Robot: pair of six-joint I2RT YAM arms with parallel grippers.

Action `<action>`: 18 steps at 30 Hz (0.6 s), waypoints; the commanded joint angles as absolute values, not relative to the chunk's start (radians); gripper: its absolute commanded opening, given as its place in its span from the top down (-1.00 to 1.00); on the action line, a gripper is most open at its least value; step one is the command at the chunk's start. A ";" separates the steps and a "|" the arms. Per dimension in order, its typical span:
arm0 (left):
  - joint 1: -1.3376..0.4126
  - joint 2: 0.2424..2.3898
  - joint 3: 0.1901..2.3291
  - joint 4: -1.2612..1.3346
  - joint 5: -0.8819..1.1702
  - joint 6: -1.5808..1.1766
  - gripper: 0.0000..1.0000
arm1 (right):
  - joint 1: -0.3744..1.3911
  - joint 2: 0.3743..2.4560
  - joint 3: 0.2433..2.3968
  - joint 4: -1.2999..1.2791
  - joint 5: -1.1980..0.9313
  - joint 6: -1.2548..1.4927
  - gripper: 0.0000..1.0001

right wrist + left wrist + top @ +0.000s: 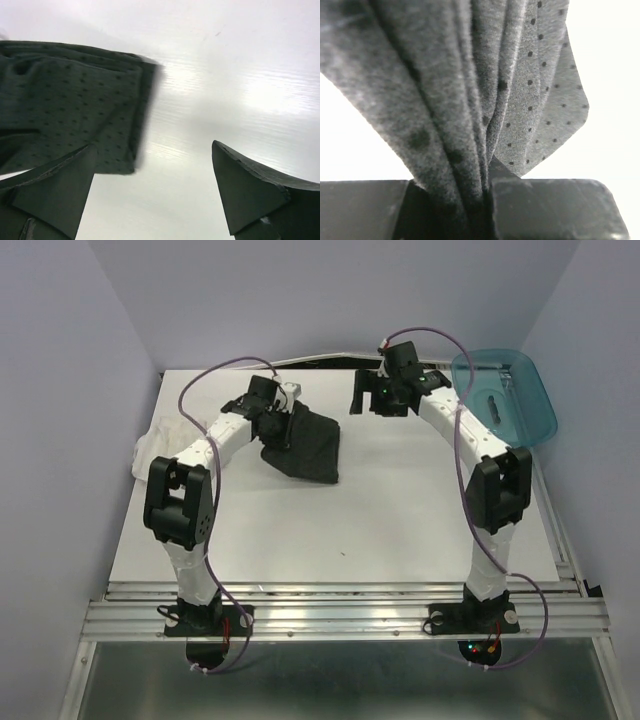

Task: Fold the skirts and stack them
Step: Neatly place the folded skirt to the corner

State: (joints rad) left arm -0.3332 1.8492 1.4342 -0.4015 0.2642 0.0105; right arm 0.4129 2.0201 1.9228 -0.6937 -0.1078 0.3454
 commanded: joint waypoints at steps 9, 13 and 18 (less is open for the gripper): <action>-0.152 1.865 1.862 -0.813 0.176 0.278 1.00 | 0.391 1.893 1.833 -0.718 -0.113 0.236 -1.00; -0.092 1.878 1.970 -0.882 0.181 0.316 1.00 | 0.391 1.888 1.816 -0.718 -0.130 0.233 -1.00; -0.037 1.891 2.023 -0.931 0.195 0.337 1.00 | 0.391 1.890 1.809 -0.719 -0.146 0.230 -1.00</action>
